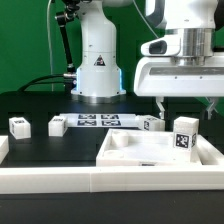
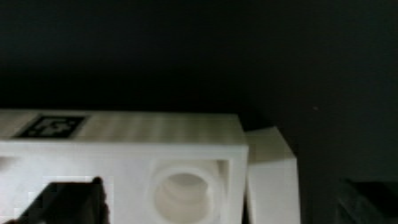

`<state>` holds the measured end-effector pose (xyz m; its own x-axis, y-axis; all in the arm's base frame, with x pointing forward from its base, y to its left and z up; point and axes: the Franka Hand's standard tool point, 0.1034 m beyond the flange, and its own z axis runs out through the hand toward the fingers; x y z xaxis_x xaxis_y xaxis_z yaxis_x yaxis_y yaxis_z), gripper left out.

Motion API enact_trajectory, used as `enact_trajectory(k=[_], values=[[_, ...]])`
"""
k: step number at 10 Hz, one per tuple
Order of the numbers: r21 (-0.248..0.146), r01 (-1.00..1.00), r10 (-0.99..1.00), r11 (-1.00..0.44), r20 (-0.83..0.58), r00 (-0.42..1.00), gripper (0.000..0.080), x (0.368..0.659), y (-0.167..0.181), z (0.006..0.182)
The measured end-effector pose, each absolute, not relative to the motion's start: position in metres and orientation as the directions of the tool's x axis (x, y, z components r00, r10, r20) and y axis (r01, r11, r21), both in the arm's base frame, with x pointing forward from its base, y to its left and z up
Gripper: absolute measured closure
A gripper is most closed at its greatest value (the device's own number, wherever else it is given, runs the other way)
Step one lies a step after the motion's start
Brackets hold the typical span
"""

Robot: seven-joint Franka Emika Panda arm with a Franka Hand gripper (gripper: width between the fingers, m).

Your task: Assemble square table

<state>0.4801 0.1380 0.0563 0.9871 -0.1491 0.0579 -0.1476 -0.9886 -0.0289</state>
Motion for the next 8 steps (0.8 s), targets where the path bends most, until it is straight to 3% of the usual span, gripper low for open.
enact_trajectory(k=[5,8], values=[[-0.018,-0.133,-0.133,-0.991,0.038,0.990,0.0151,0.456,0.137,0.048],[-0.004,0.016,0.016,-1.000,0.037,0.999,0.0151,0.439,0.125,0.042]])
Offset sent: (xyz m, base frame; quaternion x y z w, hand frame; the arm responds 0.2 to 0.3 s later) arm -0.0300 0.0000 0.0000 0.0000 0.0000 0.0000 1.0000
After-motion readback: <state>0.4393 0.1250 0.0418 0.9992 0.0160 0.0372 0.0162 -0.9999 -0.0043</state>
